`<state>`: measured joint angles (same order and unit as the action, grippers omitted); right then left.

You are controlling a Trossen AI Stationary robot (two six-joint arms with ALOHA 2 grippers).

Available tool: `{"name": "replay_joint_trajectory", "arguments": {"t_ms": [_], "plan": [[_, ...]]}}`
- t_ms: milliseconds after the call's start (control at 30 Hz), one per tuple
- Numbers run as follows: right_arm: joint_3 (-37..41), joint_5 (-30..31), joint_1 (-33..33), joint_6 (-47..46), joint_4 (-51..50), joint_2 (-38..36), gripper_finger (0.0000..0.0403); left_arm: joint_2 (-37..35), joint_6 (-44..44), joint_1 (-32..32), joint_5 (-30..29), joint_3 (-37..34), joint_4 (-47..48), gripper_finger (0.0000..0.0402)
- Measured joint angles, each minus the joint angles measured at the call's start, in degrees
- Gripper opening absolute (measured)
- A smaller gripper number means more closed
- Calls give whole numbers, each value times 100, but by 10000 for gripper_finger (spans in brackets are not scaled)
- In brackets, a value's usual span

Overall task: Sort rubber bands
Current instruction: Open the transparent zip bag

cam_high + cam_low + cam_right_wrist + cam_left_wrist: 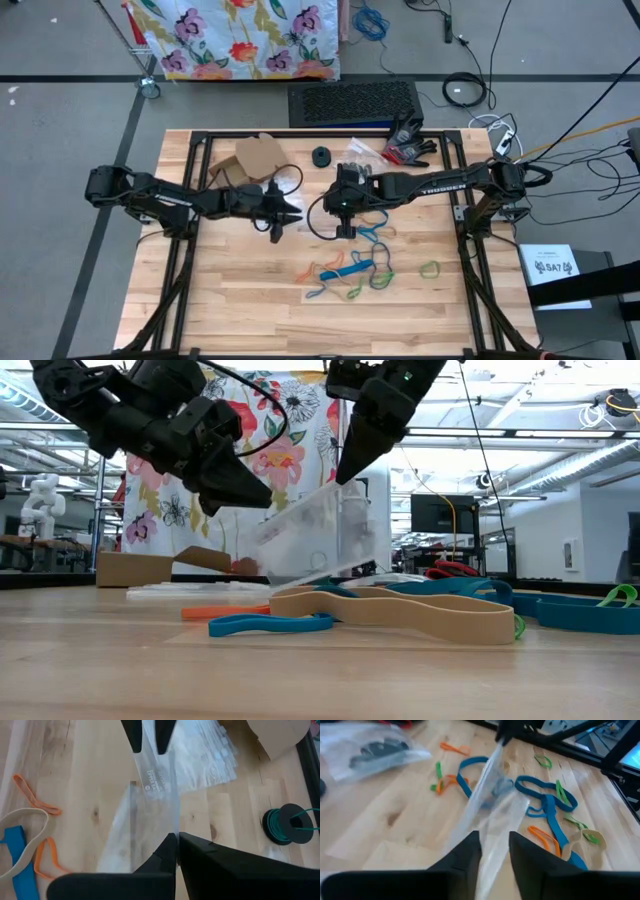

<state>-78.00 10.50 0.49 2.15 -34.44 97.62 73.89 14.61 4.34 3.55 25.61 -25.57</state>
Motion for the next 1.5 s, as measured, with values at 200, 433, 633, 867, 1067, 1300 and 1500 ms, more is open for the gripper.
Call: {"name": "replay_joint_trajectory", "arguments": {"t_ms": [200,433,633,867,1067,1300,1500], "plan": [[0,2,43,6,-22,2,0,0,-42,123,-19,0,-346,143],[4,-13,336,268,125,166,0,-81,-576,133,34,0,-854,144],[7,-28,496,669,875,295,0,-81,-599,95,348,2,-661,144],[7,2,383,693,1179,295,0,-81,-599,8,355,2,-644,144],[7,-26,325,791,1321,295,0,-81,-601,6,266,2,-534,144],[6,-196,337,789,1302,295,0,-81,-606,4,209,2,-548,144],[4,-359,334,752,1231,297,0,-83,-621,8,186,9,-595,144]]}}
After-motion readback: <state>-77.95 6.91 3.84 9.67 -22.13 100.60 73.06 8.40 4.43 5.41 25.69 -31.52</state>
